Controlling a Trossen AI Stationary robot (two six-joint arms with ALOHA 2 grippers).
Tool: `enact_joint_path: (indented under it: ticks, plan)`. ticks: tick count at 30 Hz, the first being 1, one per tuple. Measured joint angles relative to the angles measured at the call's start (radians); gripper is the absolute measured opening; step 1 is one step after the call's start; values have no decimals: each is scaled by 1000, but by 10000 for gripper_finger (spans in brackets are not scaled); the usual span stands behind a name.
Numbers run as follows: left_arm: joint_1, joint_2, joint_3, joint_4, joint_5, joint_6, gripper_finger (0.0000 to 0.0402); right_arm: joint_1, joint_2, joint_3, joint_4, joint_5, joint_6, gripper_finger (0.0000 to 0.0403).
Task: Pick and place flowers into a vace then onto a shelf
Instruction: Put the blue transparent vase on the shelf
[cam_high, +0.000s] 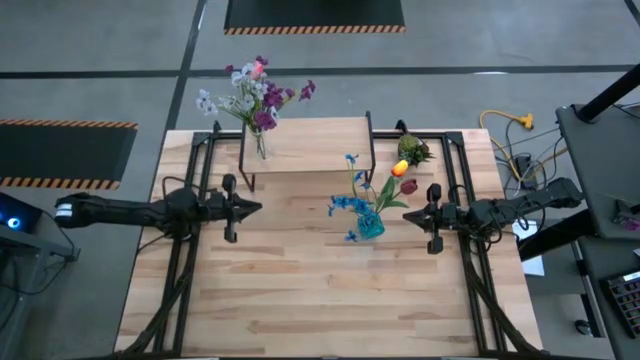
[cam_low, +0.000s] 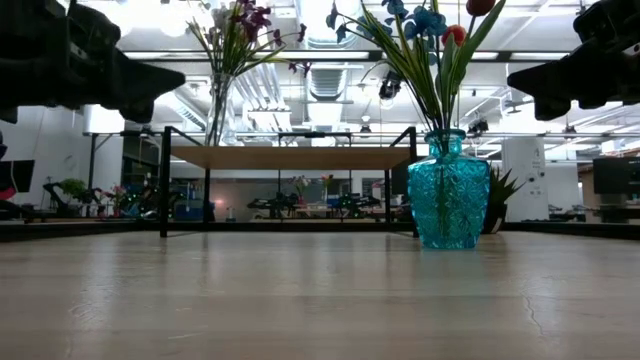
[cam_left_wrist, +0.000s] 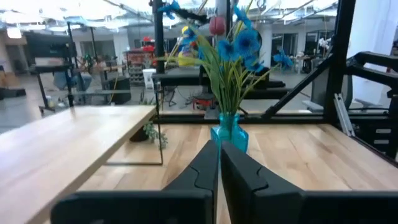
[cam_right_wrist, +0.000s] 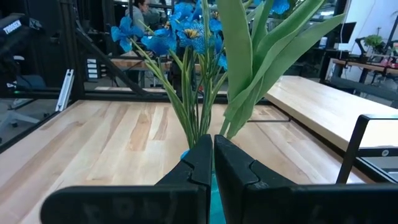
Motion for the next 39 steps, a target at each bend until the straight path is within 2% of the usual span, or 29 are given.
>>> enact_joint_path:
  ticks: [10, 13, 16, 20, 24, 28, 33, 39]
  plan:
    - [0, -219, -1, -215, -6, -7, 0, 2, 0, 0, -2, -3, 26, 10]
    - [0, -262, -1, -273, -6, -19, 0, 2, 0, 0, -8, -4, 47, 24]
    - [0, -297, 0, -305, -6, -25, 0, 2, 3, 0, -10, -42, 58, 57]
    - [0, -315, -1, -312, -6, -25, 0, 2, 35, 0, -10, -115, 91, 120]
    - [0, -314, -1, -312, -6, -27, 0, 2, 108, 0, 3, -123, 118, 192]
    - [0, -314, -1, -313, -6, -49, 0, 2, 207, 0, 108, -122, 119, 255]
    - [0, -314, -1, -319, -6, -49, 0, 2, 324, 1, 178, -76, 133, 310]
    - [0, -308, -1, -328, -6, -49, 0, 1, 435, 0, 249, 32, 151, 347]
